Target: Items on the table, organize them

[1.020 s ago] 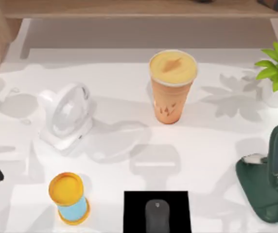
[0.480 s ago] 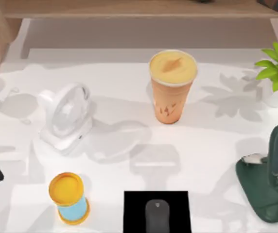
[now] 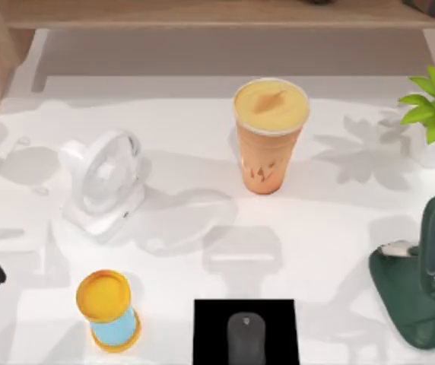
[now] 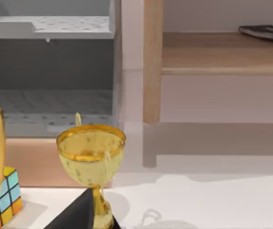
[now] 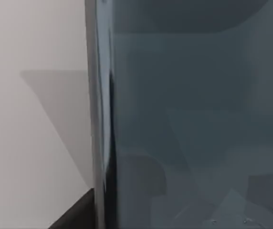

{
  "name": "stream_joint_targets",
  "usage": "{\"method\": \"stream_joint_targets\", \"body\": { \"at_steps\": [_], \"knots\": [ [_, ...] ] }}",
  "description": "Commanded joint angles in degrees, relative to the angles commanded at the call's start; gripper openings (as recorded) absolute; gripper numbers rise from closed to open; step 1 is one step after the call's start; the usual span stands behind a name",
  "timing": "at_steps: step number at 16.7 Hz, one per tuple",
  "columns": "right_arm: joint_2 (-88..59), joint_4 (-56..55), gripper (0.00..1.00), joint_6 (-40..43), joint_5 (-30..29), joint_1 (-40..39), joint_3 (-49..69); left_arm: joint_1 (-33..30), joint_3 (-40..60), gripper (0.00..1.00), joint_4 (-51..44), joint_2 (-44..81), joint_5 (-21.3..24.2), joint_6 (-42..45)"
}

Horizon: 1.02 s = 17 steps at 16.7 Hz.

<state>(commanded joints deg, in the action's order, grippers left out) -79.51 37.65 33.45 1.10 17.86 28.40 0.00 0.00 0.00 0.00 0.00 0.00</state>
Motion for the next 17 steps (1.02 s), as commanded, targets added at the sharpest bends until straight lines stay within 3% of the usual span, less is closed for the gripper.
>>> {"method": "stream_joint_targets", "body": {
  "at_steps": [17],
  "knots": [
    [5.91, 10.95, 0.00, -0.19, 0.06, -0.03, 5.52, 0.00, 0.00, 1.00, 0.00, 0.00, 0.00, 0.00]
  ]
}}
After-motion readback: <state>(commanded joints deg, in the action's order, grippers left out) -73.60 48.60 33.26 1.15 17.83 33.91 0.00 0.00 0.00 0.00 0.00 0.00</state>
